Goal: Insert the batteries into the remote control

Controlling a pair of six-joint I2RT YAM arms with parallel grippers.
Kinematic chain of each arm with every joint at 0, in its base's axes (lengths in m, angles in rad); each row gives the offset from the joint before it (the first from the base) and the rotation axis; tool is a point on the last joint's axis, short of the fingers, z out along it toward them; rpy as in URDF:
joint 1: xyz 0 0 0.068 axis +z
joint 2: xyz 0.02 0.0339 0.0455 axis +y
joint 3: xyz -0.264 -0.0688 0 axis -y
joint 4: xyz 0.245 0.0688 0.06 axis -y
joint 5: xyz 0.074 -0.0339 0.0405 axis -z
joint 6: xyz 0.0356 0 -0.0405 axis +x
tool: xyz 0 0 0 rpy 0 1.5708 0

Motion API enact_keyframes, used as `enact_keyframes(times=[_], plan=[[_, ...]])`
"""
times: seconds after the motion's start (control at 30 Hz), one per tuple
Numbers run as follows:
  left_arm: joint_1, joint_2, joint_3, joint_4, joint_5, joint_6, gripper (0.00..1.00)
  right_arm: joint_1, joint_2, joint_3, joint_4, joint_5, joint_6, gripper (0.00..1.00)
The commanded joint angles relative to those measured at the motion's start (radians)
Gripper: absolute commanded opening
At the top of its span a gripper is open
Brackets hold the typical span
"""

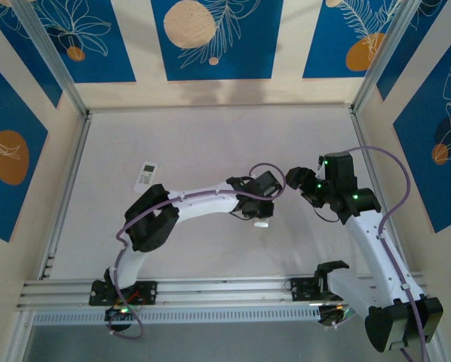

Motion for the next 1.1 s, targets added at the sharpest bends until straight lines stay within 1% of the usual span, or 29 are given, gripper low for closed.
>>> enact_keyframes(times=[0.0, 0.13, 0.3, 0.37, 0.47, 0.5, 0.57, 0.63, 0.67, 0.7, 0.77, 0.87, 0.97, 1.07], plan=[[0.001, 0.027, 0.029, -0.045, -0.005, 0.005, 0.20, -0.003, -0.012, -0.014, -0.004, -0.030, -0.007, 0.69], [0.003, 0.035, 0.028, -0.045, -0.008, 0.000, 0.24, -0.003, -0.013, -0.010, -0.002, -0.033, -0.005, 0.69], [0.003, 0.021, 0.031, -0.042, -0.016, 0.010, 0.24, -0.004, -0.013, 0.001, -0.017, -0.031, -0.013, 0.68], [0.001, -0.010, 0.027, -0.045, -0.032, 0.023, 0.26, -0.001, -0.013, -0.002, -0.022, -0.040, -0.020, 0.68], [0.003, -0.105, -0.005, -0.031, -0.082, 0.047, 0.33, 0.024, -0.013, -0.028, -0.047, -0.046, -0.034, 0.67], [0.004, -0.149, -0.025, -0.021, -0.108, 0.057, 0.35, 0.039, -0.012, -0.039, -0.056, -0.045, -0.044, 0.65], [0.011, -0.256, -0.088, 0.007, -0.172, 0.078, 0.42, 0.094, -0.005, -0.060, -0.090, -0.009, -0.059, 0.58], [0.029, -0.357, -0.164, 0.036, -0.220, 0.096, 0.49, 0.165, 0.022, -0.071, -0.124, 0.049, -0.061, 0.49], [0.041, -0.410, -0.215, 0.074, -0.227, 0.116, 0.51, 0.206, 0.059, -0.070, -0.148, 0.082, -0.058, 0.44], [0.054, -0.456, -0.267, 0.120, -0.222, 0.146, 0.53, 0.241, 0.091, -0.067, -0.163, 0.107, -0.053, 0.41], [0.080, -0.552, -0.398, 0.266, -0.173, 0.254, 0.58, 0.314, 0.177, -0.053, -0.182, 0.154, -0.045, 0.35], [0.114, -0.674, -0.561, 0.438, -0.042, 0.408, 0.70, 0.381, 0.288, -0.027, -0.164, 0.196, -0.039, 0.29], [0.123, -0.743, -0.626, 0.447, -0.035, 0.465, 0.78, 0.407, 0.382, 0.005, -0.133, 0.206, -0.043, 0.26], [0.124, -0.782, -0.664, 0.452, -0.027, 0.483, 0.84, 0.423, 0.469, 0.042, -0.109, 0.222, -0.043, 0.25]])
